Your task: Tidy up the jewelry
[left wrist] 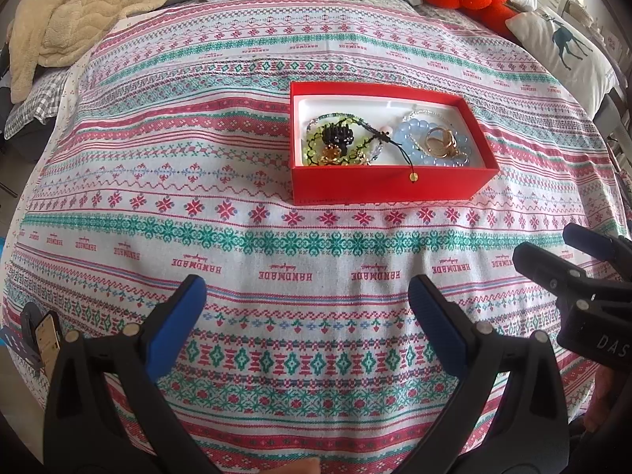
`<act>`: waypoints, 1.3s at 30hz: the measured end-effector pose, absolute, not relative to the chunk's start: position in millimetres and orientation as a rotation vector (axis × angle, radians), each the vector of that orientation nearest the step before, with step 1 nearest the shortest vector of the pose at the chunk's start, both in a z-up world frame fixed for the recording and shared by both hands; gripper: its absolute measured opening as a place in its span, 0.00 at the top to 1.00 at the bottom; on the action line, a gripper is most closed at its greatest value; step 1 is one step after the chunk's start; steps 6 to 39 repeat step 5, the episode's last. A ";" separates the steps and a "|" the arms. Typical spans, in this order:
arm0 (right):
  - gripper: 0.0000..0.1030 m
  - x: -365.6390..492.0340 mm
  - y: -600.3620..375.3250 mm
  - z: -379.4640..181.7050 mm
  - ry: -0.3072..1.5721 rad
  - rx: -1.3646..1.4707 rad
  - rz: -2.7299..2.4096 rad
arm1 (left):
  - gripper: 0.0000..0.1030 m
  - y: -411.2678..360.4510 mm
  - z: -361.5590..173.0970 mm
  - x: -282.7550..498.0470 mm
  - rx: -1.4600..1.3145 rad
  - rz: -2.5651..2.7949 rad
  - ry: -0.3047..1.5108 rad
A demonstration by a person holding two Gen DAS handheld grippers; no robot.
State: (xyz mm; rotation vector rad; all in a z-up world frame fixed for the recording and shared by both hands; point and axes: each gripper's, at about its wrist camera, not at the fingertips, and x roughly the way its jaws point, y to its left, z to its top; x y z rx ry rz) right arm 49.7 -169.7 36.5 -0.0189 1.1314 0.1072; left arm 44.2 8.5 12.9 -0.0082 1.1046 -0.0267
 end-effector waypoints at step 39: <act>0.15 51.9 -174.4 32.0 1.127 -0.020 0.096 | 0.01 8.4 2.5 49.8 -0.018 -0.032 1.106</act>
